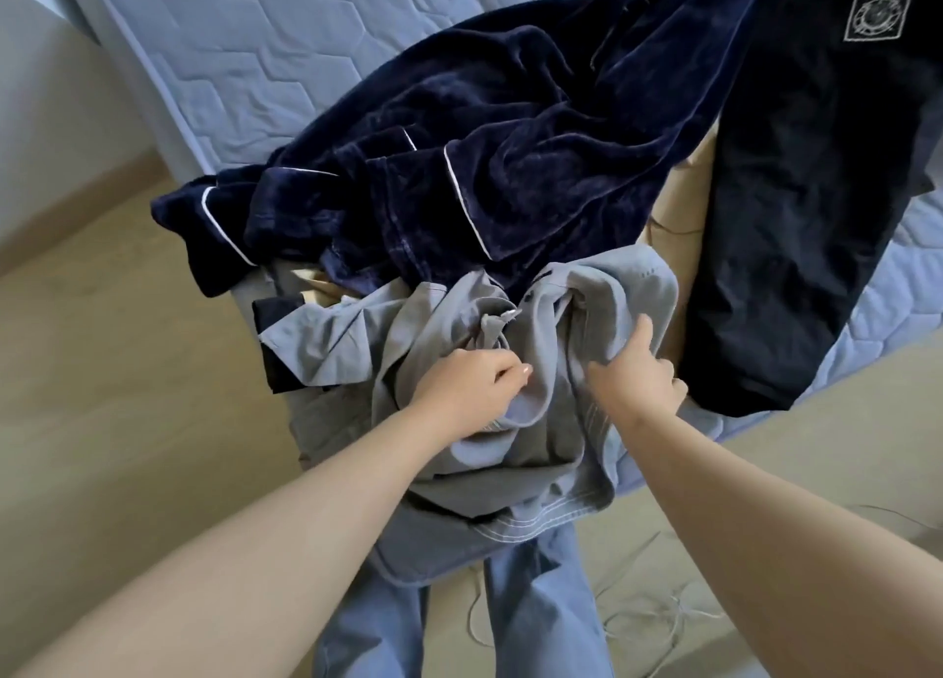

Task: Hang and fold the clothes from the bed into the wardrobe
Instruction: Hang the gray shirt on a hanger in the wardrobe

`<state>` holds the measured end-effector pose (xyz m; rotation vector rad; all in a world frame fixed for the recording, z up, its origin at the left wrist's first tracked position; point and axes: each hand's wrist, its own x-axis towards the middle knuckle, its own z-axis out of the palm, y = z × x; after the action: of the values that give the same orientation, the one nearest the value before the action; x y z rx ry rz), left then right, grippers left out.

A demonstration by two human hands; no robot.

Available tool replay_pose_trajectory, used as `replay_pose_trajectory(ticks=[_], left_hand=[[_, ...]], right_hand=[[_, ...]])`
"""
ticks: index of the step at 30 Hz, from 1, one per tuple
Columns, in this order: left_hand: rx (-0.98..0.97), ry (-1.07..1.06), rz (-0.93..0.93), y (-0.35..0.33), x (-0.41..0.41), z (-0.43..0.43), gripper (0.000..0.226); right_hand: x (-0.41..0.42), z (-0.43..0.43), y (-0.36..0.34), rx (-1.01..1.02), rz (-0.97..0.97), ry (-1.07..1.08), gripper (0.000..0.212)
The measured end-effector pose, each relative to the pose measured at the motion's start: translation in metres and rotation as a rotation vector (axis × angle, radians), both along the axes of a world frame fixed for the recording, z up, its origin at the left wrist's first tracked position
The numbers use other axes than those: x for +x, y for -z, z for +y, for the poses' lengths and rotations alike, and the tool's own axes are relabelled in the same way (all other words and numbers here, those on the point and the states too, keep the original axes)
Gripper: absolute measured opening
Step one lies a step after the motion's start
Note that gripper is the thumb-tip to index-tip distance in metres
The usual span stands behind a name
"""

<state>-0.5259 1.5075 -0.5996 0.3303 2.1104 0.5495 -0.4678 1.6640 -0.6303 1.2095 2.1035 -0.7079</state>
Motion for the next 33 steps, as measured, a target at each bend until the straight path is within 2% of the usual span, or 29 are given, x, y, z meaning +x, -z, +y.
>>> replay_pose_trajectory(ticks=[2,4,6,8,10,14,17,19,20,22,25,29,33], left_hand=[[-0.115,0.037,0.157,0.007,-0.009,0.01,0.021],[-0.217,0.116,0.357,0.015,-0.018,0.023,0.027],[-0.204,0.134,0.558,0.023,-0.026,0.035,0.037],[-0.105,0.102,0.639,0.029,-0.036,0.046,0.047],[-0.052,0.09,0.54,0.037,-0.049,0.057,0.058],[0.011,-0.168,-0.091,0.045,-0.062,0.071,0.089],[0.057,-0.213,-0.304,0.04,-0.058,0.072,0.089],[0.07,-0.171,-0.275,0.035,-0.053,0.069,0.072],[0.086,-0.178,-0.24,0.031,-0.051,0.068,0.062],[0.129,-0.217,-0.171,0.02,-0.049,0.063,0.044],[0.171,-0.207,-0.068,0.0,-0.052,0.056,0.031],[0.233,-0.221,0.066,-0.049,-0.068,0.034,0.015],[0.26,-0.155,0.237,-0.112,-0.081,0.001,0.014]], right_hand=[[0.003,0.008,0.007,-0.05,0.003,0.076,0.061],[0.005,0.013,0.013,-0.081,0.023,0.117,0.055],[0.002,0.017,0.017,-0.115,0.092,0.19,0.059],[-0.006,0.017,0.02,-0.173,0.186,0.248,0.067],[-0.016,0.019,0.024,-0.241,0.277,0.292,0.07],[-0.031,0.025,0.024,-0.305,0.269,0.214,0.07],[-0.035,0.026,0.017,-0.391,0.259,0.163,0.044],[-0.036,0.024,0.01,-0.376,0.266,0.187,0.019],[-0.035,0.022,0.005,-0.355,0.287,0.221,0.013],[-0.033,0.016,-0.007,-0.387,0.347,0.308,0.014],[-0.035,0.004,-0.031,-0.519,0.43,0.415,0.01],[-0.051,-0.02,-0.079,-0.472,0.561,0.381,0.01],[-0.065,-0.046,-0.142,-0.381,0.721,0.328,0.012]])
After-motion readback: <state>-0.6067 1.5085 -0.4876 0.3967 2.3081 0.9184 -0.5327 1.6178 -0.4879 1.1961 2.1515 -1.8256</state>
